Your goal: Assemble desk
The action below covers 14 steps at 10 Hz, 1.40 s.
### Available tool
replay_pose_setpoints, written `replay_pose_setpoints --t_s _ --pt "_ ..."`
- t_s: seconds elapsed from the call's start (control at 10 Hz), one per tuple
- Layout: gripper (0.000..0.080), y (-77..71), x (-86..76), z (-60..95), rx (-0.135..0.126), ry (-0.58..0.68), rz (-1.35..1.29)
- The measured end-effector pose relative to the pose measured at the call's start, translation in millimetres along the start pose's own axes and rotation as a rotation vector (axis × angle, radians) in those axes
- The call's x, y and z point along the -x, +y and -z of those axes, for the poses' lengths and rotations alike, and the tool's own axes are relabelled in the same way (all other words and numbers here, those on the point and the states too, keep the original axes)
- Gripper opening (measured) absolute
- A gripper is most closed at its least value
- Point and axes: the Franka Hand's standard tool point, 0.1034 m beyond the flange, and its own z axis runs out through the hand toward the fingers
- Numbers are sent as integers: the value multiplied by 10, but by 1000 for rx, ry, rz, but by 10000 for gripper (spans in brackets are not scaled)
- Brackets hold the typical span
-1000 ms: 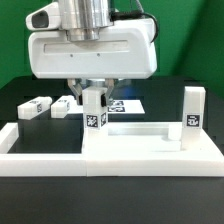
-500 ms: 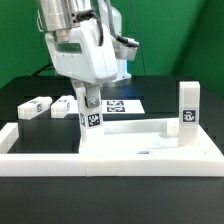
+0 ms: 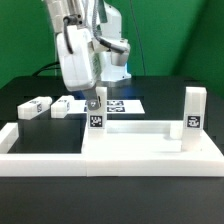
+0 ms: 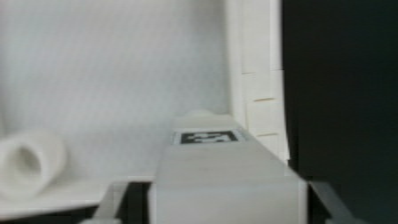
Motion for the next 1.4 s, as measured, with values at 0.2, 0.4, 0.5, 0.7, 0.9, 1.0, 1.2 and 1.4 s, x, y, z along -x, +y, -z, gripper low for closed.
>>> replay_pose_setpoints --t_s 0.2,0.4,0.5,0.7,0.9,1.0,1.2,1.4 --pt "294 7 -11 -1 -19 24 -144" --pt "303 11 -11 3 -19 32 -150" --pt "304 11 -11 3 -19 32 -137" --pt "535 11 -7 -7 -19 32 -133" --pt "614 4 128 110 -33 20 -116" --pt "643 48 254 215 -36 9 -92" --pt "648 145 430 273 -3 -6 -62" --pt "649 138 420 261 -7 -4 -56"
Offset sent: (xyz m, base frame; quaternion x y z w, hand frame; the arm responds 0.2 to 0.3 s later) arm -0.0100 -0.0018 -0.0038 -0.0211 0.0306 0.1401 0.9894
